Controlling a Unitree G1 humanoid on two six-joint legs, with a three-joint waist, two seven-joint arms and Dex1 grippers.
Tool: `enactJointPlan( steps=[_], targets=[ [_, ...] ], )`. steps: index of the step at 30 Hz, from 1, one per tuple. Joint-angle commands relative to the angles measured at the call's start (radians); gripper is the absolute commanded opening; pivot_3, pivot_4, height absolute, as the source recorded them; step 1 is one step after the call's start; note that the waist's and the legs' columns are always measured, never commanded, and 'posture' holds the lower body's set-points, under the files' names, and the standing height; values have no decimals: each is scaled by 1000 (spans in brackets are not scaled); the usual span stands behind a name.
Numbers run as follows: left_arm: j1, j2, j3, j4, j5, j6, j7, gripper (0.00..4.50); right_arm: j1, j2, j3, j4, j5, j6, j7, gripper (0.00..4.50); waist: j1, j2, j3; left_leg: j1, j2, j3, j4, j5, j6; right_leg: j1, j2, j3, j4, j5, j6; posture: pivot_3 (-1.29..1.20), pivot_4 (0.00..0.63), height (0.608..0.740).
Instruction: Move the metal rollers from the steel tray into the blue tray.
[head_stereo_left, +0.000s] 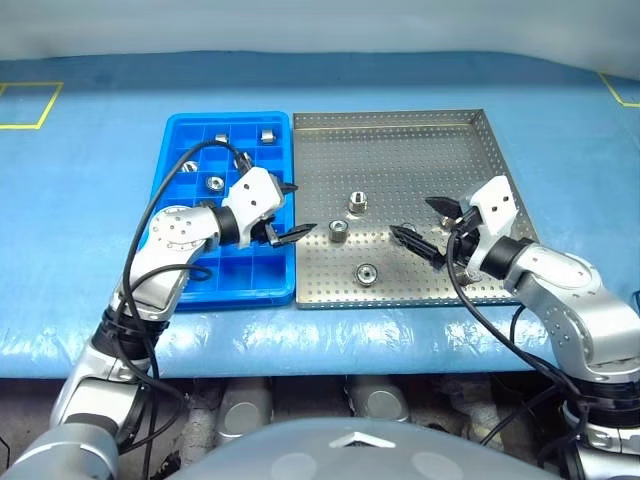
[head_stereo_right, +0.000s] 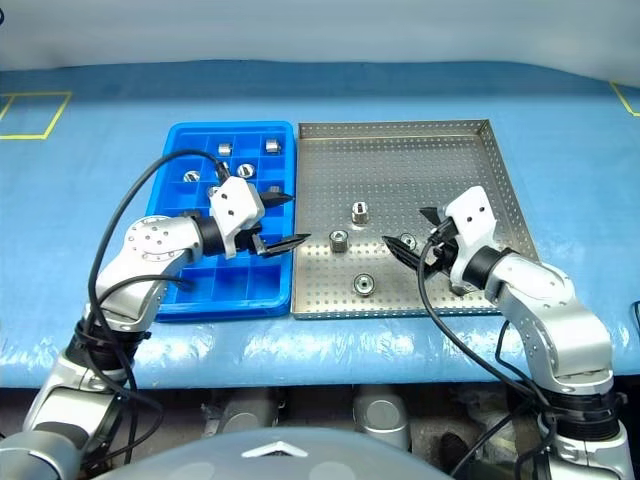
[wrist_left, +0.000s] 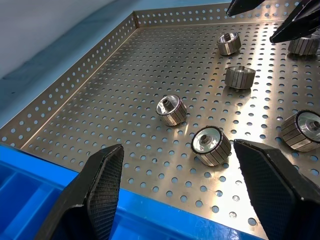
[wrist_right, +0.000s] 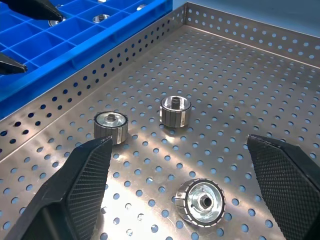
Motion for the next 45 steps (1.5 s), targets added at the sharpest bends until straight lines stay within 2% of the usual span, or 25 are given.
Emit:
enactJointPlan(
  steps=[1, 32, 40, 45],
  targets=[
    [-6, -8, 4, -6, -1, -12, 9, 3834, -25, 13, -9, -10, -4, -29, -17, 4494, 0, 0, 0, 0, 0, 0, 0, 0, 0, 0, 0, 0, 0, 0, 0, -90, 150, 740],
    [-31, -29, -10, 18, -1, -7, 5, 3834, -26, 23, 6, 17, -25, -60, 12, 4494, 0, 0, 0, 0, 0, 0, 1, 0, 0, 0, 0, 0, 1, 0, 0, -102, 150, 740],
    [-112, -71, -100, 80, 28, -12, -24, 3834, -2, 41, 2, 3, -30, -74, -4, 4494, -2, 0, 0, 0, 0, 0, 2, 0, 0, 1, 0, 0, 1, 0, 0, -128, 150, 740],
    [-204, -118, -192, 196, 114, 6, -10, 3834, 10, 46, 4, -12, -26, -79, -14, 4494, -10, 0, 0, 0, -1, 0, 4, 0, 0, 1, 0, 0, 1, 1, 1, -152, 150, 740]
  ],
)
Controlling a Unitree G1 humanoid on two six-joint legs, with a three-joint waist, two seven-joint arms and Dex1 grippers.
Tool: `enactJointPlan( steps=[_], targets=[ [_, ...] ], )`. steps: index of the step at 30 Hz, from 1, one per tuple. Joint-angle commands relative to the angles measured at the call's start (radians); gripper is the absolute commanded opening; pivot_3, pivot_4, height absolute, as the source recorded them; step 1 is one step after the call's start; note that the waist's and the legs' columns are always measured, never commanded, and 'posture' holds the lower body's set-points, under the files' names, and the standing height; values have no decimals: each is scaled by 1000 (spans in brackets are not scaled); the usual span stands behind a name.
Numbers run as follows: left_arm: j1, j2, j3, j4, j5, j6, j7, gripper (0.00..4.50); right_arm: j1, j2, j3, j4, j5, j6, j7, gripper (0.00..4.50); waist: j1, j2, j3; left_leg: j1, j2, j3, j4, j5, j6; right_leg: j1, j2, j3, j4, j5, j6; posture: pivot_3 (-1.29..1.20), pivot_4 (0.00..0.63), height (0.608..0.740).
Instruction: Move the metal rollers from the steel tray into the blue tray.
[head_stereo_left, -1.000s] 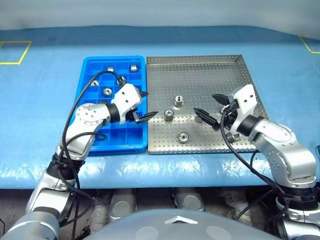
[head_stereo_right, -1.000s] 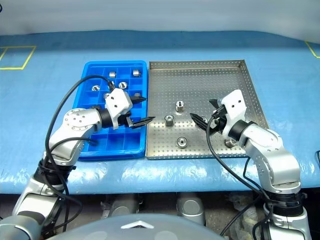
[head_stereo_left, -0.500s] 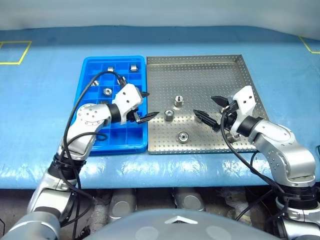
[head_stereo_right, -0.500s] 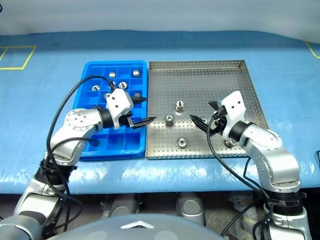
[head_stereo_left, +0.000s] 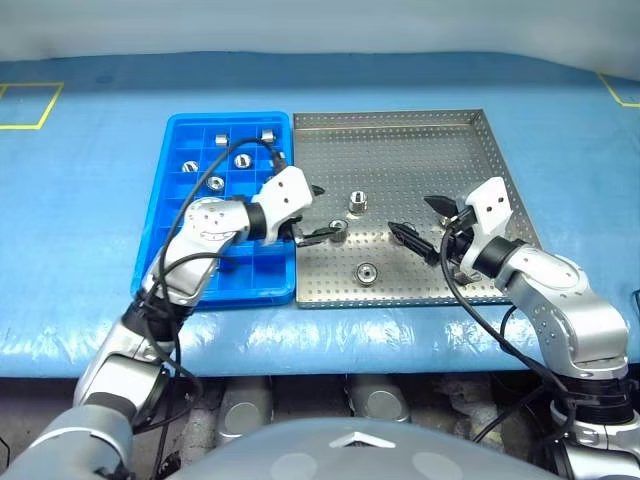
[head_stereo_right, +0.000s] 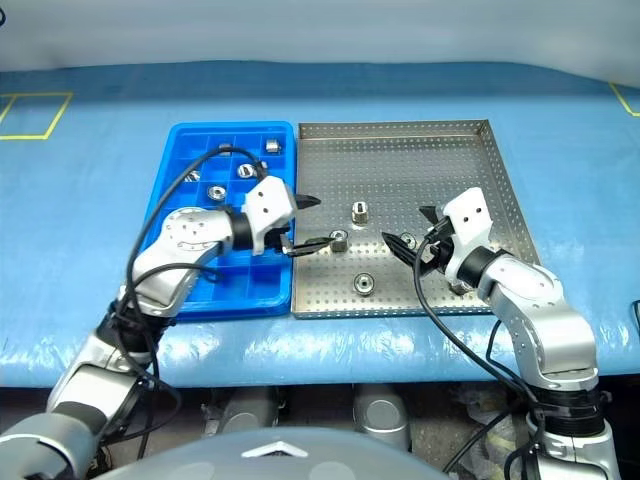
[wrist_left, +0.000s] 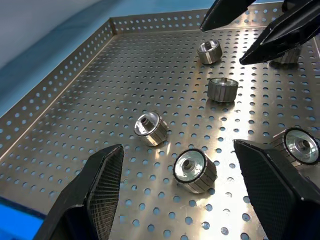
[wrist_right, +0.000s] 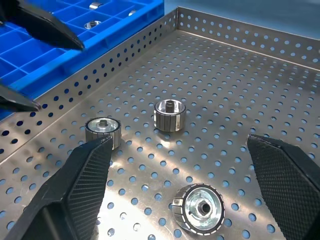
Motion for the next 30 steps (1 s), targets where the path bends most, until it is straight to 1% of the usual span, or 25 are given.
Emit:
enactJointPlan(
  steps=[1, 11, 14, 17, 20, 21, 22, 26, 30],
  targets=[
    [-62, -22, -45, 53, 51, 7, -2, 3834, 7, 4, -14, -45, 6, -22, -6, 4494, -4, 0, 0, 0, 0, 0, 0, 0, 0, 0, 0, 0, 0, 0, 0, -157, 150, 740],
    [-196, -53, -196, 273, 254, 4, 12, 3834, 39, 20, -27, -75, 5, -38, -28, 4494, -44, 0, 0, 0, 0, 0, 0, 0, 1, 0, 0, 1, 0, 0, 0, -202, 150, 740],
    [-208, -68, -201, 306, 273, 7, 11, 3834, 46, 24, -29, -77, 3, -44, -36, 4494, -52, 0, 0, 0, 0, 0, 0, 0, 1, 0, 0, 1, 0, 0, 0, -207, 150, 740],
    [-212, -87, -194, 322, 275, 23, 2, 3218, 50, 27, -31, -78, 4, -49, -43, 4500, -56, 0, 0, 0, 0, 0, 0, 0, 1, 0, 0, 2, 0, 0, 1, -211, 150, 740],
    [-211, -95, -182, 319, 278, 31, 3, 2178, 49, 28, -33, -75, 3, -51, -52, 4500, -58, 0, 0, 0, 0, 1, 0, 0, 1, 0, 0, 2, 0, 0, 1, -211, 150, 740],
    [-210, -94, -171, 311, 274, 33, 5, 1888, 46, 28, -32, -75, 2, -50, -55, 4500, -58, 0, 0, 0, 0, 1, 0, 0, 1, 0, 0, 2, 0, 0, 1, -211, 150, 740],
    [-209, -94, -159, 300, 268, 33, 5, 1818, 45, 28, -32, -76, 3, -48, -57, 4500, -58, 0, 0, 0, 0, 1, 0, 0, 1, 0, 0, 2, 0, 0, 1, -206, 150, 740],
    [-182, -106, 15, 164, 128, 109, 9, 1818, 28, 28, -14, -71, 5, -44, -55, 4500, -58, 0, 0, -1, 0, 1, 0, -1, 1, -1, 0, 3, 1, 0, 1, -183, 150, 740],
    [-134, -56, 140, 21, 42, 183, 9, 1818, 1, 29, 20, -51, -2, -44, -44, 4500, -57, 0, 0, 0, 0, 2, 0, -1, 1, -2, 1, 4, 1, 0, 1, -151, 150, 740]
  ],
)
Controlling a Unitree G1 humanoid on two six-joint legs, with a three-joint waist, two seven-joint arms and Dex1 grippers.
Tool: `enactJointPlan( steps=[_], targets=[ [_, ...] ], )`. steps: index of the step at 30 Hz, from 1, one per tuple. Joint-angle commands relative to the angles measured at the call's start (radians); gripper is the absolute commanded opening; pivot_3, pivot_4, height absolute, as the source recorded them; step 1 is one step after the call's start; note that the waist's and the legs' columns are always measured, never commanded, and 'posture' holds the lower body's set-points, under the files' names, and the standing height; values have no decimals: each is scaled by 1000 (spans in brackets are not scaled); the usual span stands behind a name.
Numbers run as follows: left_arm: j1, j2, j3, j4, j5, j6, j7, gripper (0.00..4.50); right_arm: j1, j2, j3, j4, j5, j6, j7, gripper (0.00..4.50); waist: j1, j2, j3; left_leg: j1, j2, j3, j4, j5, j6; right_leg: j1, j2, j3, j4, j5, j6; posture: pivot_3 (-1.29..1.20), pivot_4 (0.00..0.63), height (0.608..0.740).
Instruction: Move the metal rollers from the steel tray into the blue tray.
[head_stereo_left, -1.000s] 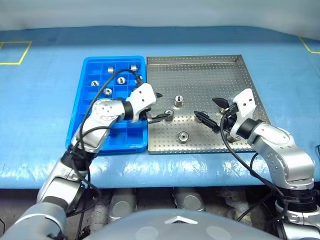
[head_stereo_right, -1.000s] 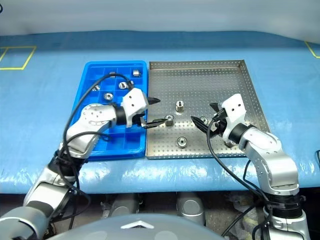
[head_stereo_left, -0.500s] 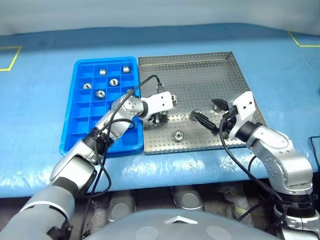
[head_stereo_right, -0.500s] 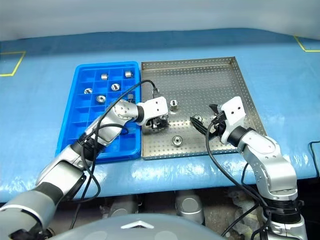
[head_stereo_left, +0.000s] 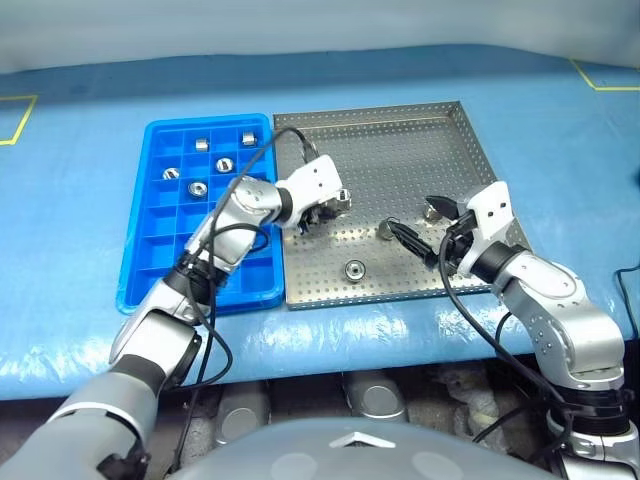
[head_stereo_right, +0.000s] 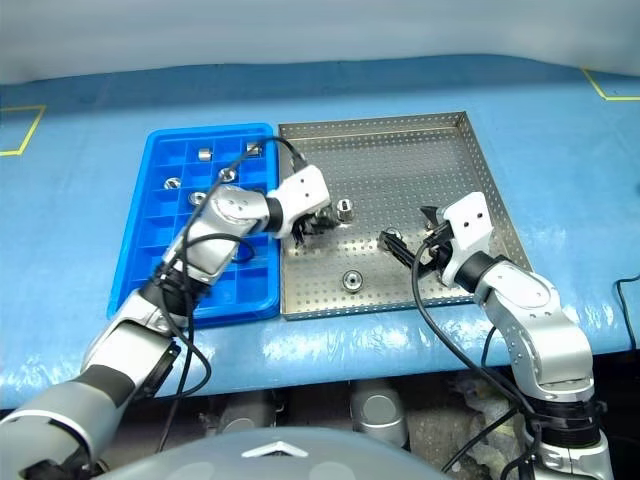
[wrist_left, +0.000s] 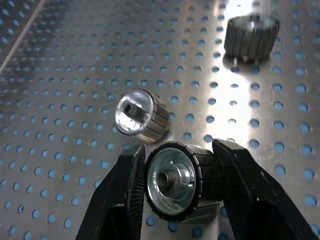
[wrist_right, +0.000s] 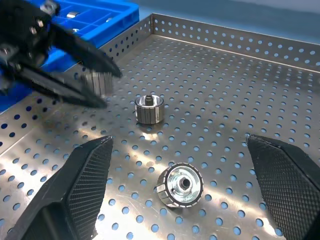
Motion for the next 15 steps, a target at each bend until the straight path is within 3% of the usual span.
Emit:
enactJointPlan(
  steps=[1, 9, 15],
  targets=[
    [27, 38, 115, -136, -75, 60, 3, 1818, -28, 2, 15, -14, -2, -17, 9, 4500, 3, 0, 0, 1, 0, 0, 0, 0, 0, 0, 0, 0, 0, 0, 0, -146, 150, 740],
    [210, 306, 328, -307, 28, 196, 190, 1818, -105, 17, 81, 40, -8, -19, 34, 4500, 16, 0, 0, 2, 1, 0, 0, 0, 0, 0, 1, 1, 2, 0, 0, -41, 150, 740],
    [314, 337, 397, -359, 30, 278, 274, 1818, -139, 26, 112, 73, -13, -20, 55, 4500, 78, -1, 1, 0, 0, 0, 0, 0, 0, 0, -1, -1, 1, 0, 0, 12, 150, 740]
  ],
)
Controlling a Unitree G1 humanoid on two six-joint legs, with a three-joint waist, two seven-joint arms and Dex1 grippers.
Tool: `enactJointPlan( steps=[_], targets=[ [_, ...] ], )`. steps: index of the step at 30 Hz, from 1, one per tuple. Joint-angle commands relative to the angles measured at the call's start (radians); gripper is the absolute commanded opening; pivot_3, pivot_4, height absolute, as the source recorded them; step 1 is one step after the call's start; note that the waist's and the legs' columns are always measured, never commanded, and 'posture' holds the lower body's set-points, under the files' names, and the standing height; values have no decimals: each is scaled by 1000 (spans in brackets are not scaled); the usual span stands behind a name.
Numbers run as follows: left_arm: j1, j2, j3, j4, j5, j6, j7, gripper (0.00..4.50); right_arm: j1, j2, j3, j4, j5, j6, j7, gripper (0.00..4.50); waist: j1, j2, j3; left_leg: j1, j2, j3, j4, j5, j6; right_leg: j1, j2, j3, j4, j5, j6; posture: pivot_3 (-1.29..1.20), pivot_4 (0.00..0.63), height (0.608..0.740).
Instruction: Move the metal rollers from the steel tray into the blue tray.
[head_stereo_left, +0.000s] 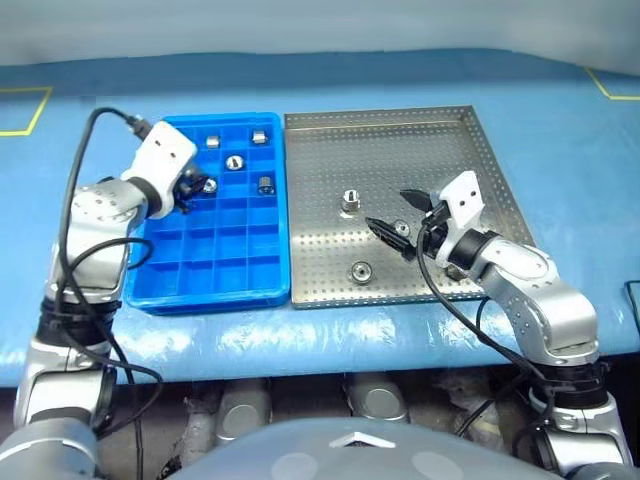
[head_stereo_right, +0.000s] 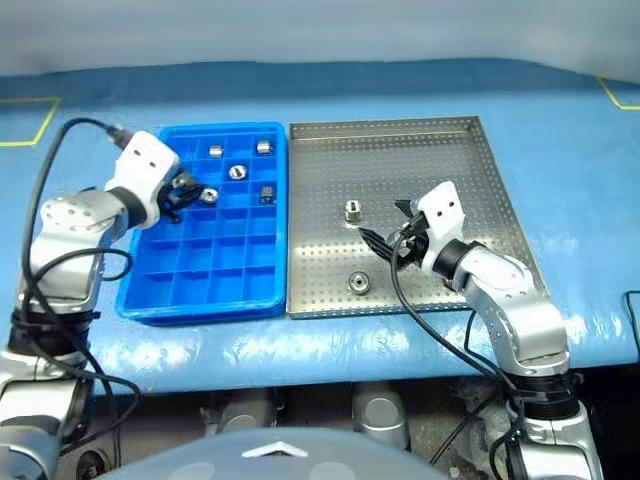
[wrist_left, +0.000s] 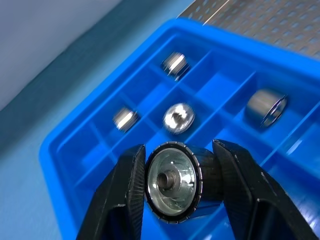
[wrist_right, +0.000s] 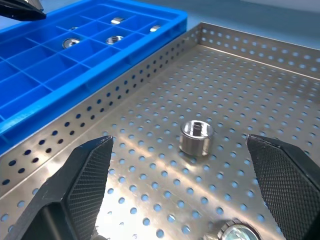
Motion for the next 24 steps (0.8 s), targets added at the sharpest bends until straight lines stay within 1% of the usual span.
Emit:
enactJointPlan(
  steps=[1, 6, 10, 11, 12, 15, 17, 20, 22, 23, 24],
  targets=[
    [14, 7, 29, -59, 6, 25, 38, 1818, -31, 2, 5, -3, -4, -19, 13, 4500, 21, 0, 0, 0, 0, 0, 0, 0, 0, 0, 0, 0, 0, 0, 0, 15, 150, 740],
    [32, -13, -2, -32, 1, 40, 73, 1818, -50, 4, 11, 4, -7, -14, 21, 4500, 38, 0, 0, 0, 0, 0, -1, 0, 0, 0, 0, -1, -1, 0, 0, 30, 150, 740],
    [24, -24, -24, -3, 1, 36, 87, 1818, -52, 4, 12, -7, -6, -7, 21, 4500, 42, 1, 0, 2, 0, 0, -3, 0, 0, 0, 0, -1, -1, 0, -1, 27, 150, 740],
    [20, -27, -25, 2, 1, 38, 95, 2564, -53, 5, 12, -9, -6, -6, 20, 4500, 42, 1, 0, 2, 1, 0, -3, 0, 0, 0, 1, -1, -1, 0, -1, 22, 150, 740],
    [14, -34, -20, 3, -3, 47, 102, 2816, -52, 6, 10, -12, -6, -5, 19, 4500, 42, 1, 0, 2, 1, 0, -4, 0, 0, 0, 1, -1, -1, 0, -2, 22, 150, 740],
    [-11, -67, 14, -17, -54, 43, 93, 3785, -44, 8, -2, -21, -6, -2, 6, 4500, 43, 1, 0, 2, 1, 0, -4, 0, 0, 0, 1, -1, -1, -1, -2, 9, 150, 740],
    [-35, -106, 30, -38, -112, 7, 64, 3785, -35, 7, -13, -27, -7, 0, -5, 4500, 43, 1, 0, 2, 1, 0, -4, 0, 0, 0, 1, -1, -1, -1, -2, -2, 150, 740],
    [-58, -143, 8, -60, -174, -50, 14, 3785, -18, 3, -31, -39, -11, 4, -26, 4500, 43, 1, -1, 1, 1, 0, -3, 0, 0, 0, 1, -1, -1, 0, -3, -32, 150, 740],
    [-70, -192, 0, -82, -263, -63, -42, 3785, -4, -2, -49, -51, -13, 11, -45, 4500, 41, 1, -1, 1, 1, 0, -4, 0, 0, 0, 0, -1, -1, 1, -4, -41, 150, 740],
    [-74, -216, -24, -100, -307, -59, -78, 3785, 5, -7, -60, -58, -14, 21, -56, 4500, 40, 1, -1, 1, 0, 0, -4, 0, 0, 0, 0, -1, -1, 1, -5, -43, 150, 740],
    [-76, -233, -76, -117, -337, -55, -120, 3785, 17, -17, -71, -66, -25, 31, -72, 4500, 40, 1, -1, 1, 0, 0, -4, 0, 0, 1, 0, -1, -1, 2, -6, -46, 150, 740]
  ],
)
